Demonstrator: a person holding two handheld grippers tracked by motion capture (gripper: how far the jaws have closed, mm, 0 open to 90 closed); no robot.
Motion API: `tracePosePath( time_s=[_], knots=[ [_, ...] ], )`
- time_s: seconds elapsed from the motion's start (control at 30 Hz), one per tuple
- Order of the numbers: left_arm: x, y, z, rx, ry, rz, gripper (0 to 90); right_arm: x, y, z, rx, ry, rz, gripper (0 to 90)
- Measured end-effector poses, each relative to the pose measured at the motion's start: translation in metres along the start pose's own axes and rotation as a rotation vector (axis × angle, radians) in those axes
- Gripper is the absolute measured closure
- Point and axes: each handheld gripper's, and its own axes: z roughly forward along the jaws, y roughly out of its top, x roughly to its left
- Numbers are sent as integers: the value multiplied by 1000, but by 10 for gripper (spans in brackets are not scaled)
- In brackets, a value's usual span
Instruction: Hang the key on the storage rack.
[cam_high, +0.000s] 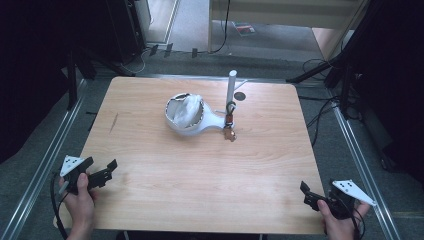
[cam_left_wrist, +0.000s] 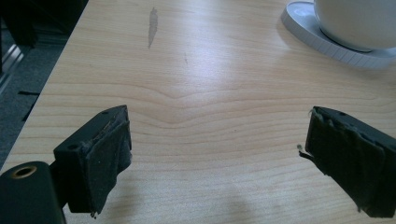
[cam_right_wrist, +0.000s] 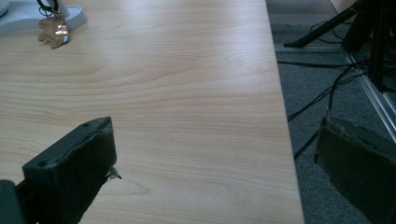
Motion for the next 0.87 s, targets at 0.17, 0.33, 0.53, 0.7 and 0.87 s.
tracePosePath(
  time_s=[0.17, 0.33, 0.53, 0.7, 0.87],
  knots=[
    [0, 0, 0, 0, 0, -1, 76, -7, -4, -2, -3, -5, 12, 0],
    [0, 0, 0, 3, -4, -1, 77, -10, -11, 0, -13, 15, 44, 0],
    [-1, 0, 0, 7, 2, 7, 77, 0, -22, 6, 7, 40, 12, 0],
    [-1, 0, 0, 6, 6, 7, 77, -9, -27, 4, -12, 67, 75, 0],
    [-1, -1, -1, 1, 8, -3, 77, -11, -28, 3, -19, 61, 84, 4]
  ],
)
